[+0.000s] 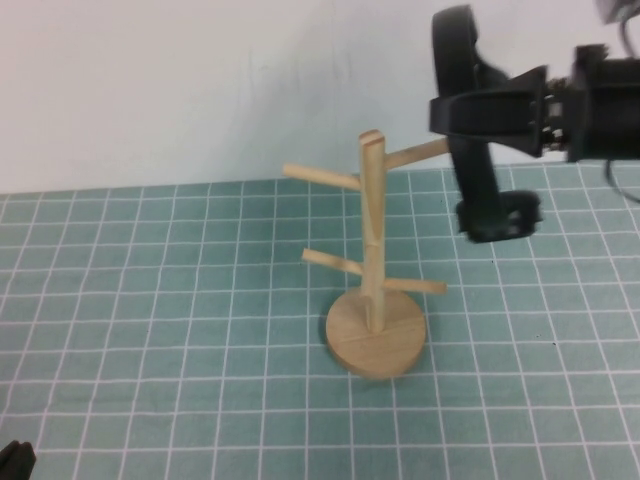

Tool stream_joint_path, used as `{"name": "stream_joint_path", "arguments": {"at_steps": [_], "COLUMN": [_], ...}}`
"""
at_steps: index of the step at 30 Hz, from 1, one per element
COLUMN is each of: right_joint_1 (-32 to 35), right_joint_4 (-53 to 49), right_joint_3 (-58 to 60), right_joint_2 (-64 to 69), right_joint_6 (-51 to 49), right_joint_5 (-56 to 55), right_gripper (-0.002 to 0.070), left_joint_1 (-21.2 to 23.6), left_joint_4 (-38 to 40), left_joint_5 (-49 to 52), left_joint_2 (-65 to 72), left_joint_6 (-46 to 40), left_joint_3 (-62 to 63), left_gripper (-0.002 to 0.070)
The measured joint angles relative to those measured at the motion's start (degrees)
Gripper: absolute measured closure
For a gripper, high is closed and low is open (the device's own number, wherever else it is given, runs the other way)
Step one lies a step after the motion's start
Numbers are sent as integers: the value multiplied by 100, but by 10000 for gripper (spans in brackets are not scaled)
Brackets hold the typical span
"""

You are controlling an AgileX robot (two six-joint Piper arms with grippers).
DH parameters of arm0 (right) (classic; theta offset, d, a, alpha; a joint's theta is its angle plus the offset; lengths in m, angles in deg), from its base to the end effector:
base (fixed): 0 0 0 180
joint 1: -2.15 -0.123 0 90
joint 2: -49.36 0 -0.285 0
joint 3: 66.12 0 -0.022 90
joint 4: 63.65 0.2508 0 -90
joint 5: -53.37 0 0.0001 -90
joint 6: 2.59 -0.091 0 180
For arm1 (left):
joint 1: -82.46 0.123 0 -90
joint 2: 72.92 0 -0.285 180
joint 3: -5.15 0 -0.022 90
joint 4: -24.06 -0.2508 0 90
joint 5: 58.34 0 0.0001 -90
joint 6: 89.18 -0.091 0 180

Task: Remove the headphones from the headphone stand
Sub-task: Place the headphones on the table

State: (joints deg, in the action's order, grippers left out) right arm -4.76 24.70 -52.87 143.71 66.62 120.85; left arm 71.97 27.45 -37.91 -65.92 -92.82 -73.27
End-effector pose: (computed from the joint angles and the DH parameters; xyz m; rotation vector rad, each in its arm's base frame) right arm 0.2874 0.1195 0.3395 -0.6521 1.8300 1.3998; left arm 0.0516 -0.0115 0.1748 0.1908 1.8393 -0.1412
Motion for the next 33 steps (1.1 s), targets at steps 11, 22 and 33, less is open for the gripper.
{"name": "stream_joint_path", "arguments": {"at_steps": [11,22,33], "right_joint_1": [513,536,-190], "right_joint_4": [-2040,-5440,-2097], "right_joint_3": [0,647,1327], "right_joint_2": [-1953,-1380,597], "right_joint_6": [-1201,-5458,-5032], "right_joint_5": [-1840,-2018,-3815], "right_gripper": [619,619,619], "left_joint_1": [0,0,0], "left_joint_4": [0,0,0], "left_joint_5": [0,0,0], "left_joint_2": [0,0,0], "left_joint_6": [0,0,0], "left_joint_3": [0,0,0], "left_gripper": [680,680,680]}}
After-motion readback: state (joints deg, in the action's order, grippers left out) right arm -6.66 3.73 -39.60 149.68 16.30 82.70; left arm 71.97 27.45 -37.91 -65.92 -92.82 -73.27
